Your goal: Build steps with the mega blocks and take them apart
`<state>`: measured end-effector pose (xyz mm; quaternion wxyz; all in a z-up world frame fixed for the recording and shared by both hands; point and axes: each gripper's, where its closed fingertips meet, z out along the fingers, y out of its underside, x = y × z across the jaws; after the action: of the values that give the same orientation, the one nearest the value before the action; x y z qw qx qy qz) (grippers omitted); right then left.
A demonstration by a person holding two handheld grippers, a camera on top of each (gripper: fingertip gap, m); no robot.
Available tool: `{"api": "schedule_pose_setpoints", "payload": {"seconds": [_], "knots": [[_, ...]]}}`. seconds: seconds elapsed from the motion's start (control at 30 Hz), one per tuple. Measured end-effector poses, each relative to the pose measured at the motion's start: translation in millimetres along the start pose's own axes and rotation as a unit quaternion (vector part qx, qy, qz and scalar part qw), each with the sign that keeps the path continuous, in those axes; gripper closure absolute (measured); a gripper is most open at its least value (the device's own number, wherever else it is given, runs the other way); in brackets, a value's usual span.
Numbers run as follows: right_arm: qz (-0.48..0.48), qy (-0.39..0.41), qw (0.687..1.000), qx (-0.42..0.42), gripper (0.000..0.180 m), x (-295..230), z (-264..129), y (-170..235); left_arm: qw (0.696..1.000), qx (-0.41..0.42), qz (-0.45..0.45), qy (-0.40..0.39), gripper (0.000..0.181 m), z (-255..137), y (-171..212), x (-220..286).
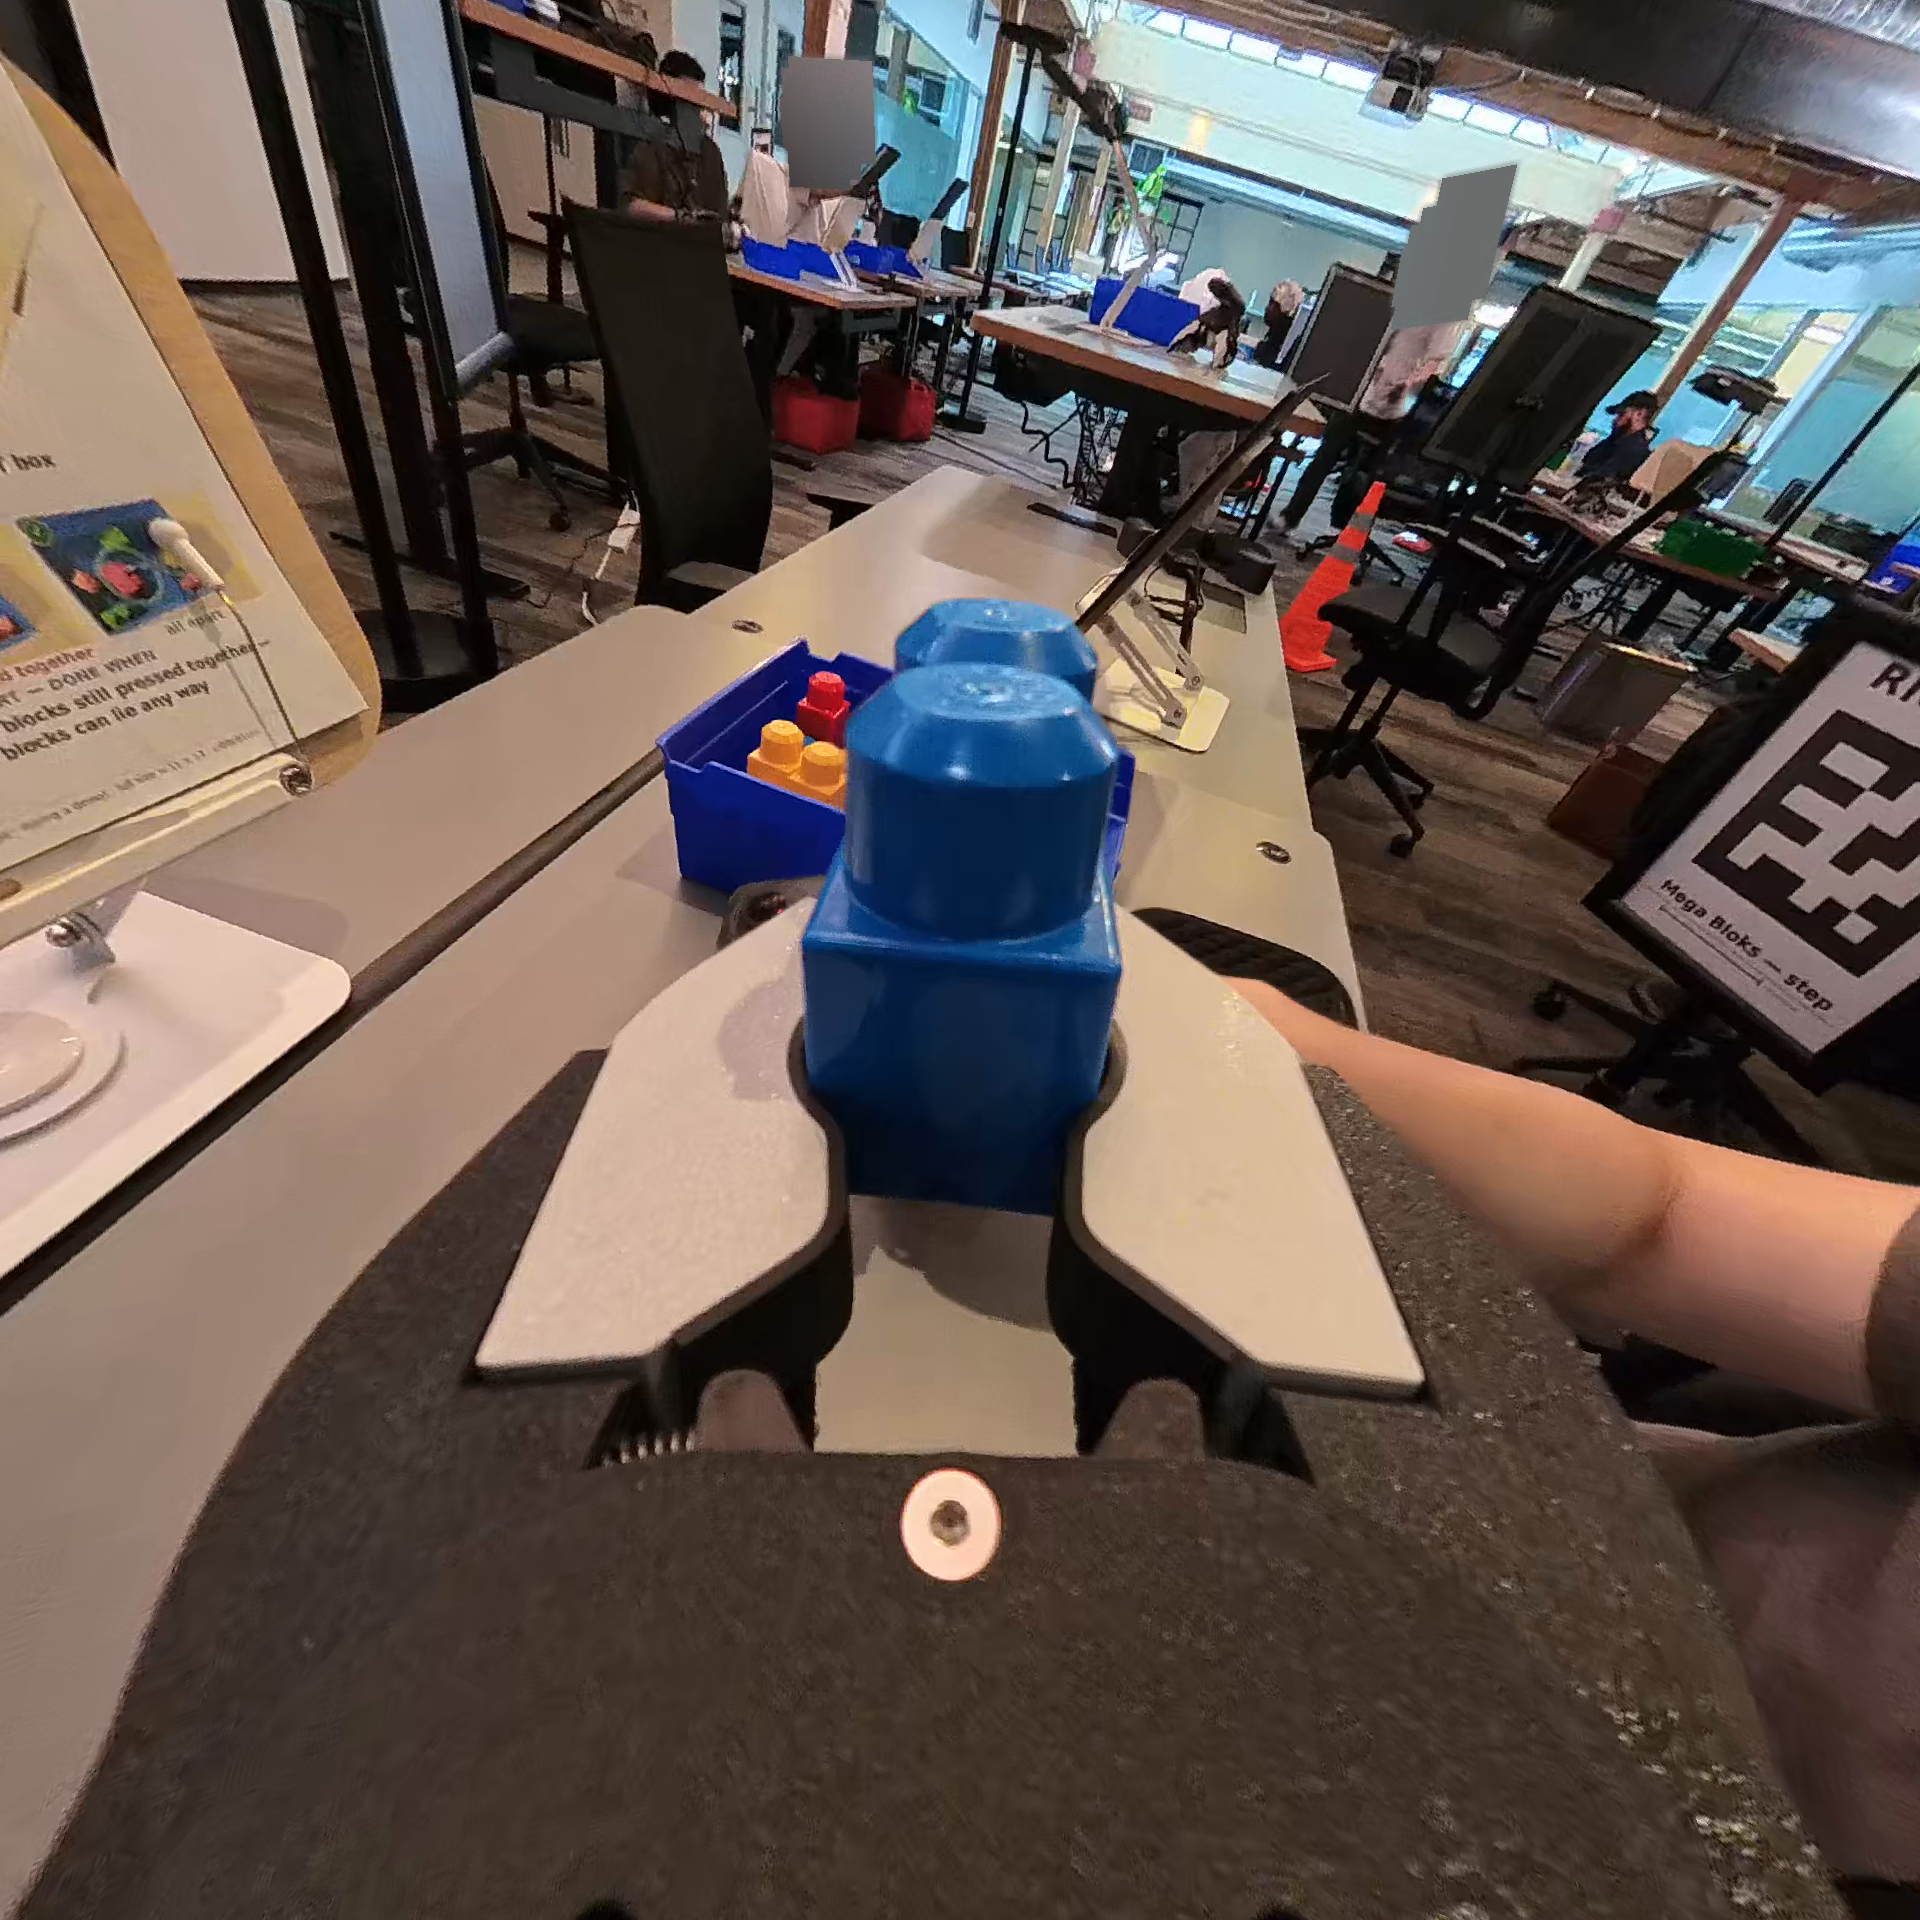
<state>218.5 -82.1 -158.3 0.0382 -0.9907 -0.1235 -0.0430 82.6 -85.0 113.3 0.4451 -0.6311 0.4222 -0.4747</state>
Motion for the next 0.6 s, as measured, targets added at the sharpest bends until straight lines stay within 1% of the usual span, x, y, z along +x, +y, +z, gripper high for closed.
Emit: {"api": "schedule_pose_setpoints", "payload": {"seconds": [0.07,0.13,0.2,0.27,0.3,0.33,0.37,0.4,0.47,0.53,0.6], "knots": [[-0.017,-0.008,1.0,-0.008,0.142,-2,3,1,1.0,0.008,0.003,0.007,0.138,-4,-4,4],[-0.035,-0.014,0.999,-0.015,0.142,-2,3,3,1.0,0.013,0.007,0.003,0.138,-9,-6,3],[-0.05,-0.045,0.998,0.0,0.142,-4,-4,0,1.0,0.029,0.006,0.005,0.138,-16,-11,1],[-0.047,-0.124,0.989,0.07,0.142,-12,-25,-16,0.998,0.057,-0.012,0.023,0.139,-25,-20,2],[-0.041,-0.173,0.976,0.126,0.142,-16,-43,-28,0.996,0.07,-0.023,0.039,0.138,-29,-24,3],[-0.039,-0.223,0.955,0.19,0.143,-20,-66,-43,0.994,0.079,-0.036,0.059,0.138,-32,-26,5],[-0.043,-0.275,0.924,0.261,0.142,-23,-94,-56,0.992,0.084,-0.047,0.078,0.138,-34,-27,6],[-0.052,-0.325,0.884,0.331,0.143,-26,-127,-66,0.99,0.089,-0.055,0.093,0.138,-35,-28,7],[-0.076,-0.406,0.793,0.447,0.142,-26,-194,-72,0.989,0.083,-0.063,0.105,0.138,-31,-23,4],[-0.097,-0.456,0.707,0.531,0.143,-22,-252,-67,0.989,0.074,-0.067,0.111,0.138,-23,-17,2],[-0.112,-0.475,0.638,0.596,0.143,-20,-299,-60,0.988,0.064,-0.07,0.119,0.138,-11,-11,1]]}}
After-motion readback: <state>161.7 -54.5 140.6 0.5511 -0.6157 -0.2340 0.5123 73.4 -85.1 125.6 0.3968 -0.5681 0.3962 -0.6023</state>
